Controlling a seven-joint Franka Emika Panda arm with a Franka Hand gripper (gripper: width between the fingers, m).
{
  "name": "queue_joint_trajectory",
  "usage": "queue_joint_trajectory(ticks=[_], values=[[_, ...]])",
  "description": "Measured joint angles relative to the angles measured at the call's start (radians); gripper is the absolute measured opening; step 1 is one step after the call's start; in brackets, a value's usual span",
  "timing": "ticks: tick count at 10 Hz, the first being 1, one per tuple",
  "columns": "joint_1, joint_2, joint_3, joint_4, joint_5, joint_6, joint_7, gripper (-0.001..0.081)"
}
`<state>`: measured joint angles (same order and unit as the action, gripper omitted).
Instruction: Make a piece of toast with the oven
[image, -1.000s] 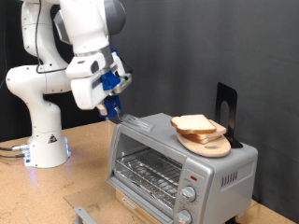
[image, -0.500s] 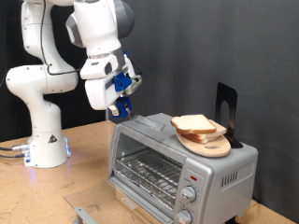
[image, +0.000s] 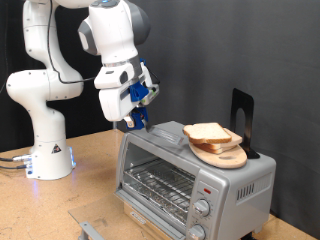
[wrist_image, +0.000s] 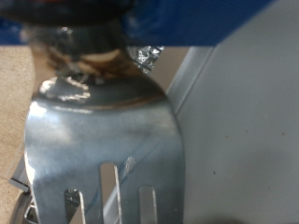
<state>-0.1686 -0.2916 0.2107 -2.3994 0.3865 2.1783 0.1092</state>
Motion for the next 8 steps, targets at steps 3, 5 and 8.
queue_joint_trajectory(ticks=[3, 5, 8], values=[[0.000, 0.001, 0.000, 0.015, 0.031, -0.003, -0.011, 0.0393], [0.000, 0.001, 0.000, 0.025, 0.033, -0.015, -0.012, 0.0393], [0.000, 0.003, 0.005, 0.035, 0.026, -0.042, -0.006, 0.0393]])
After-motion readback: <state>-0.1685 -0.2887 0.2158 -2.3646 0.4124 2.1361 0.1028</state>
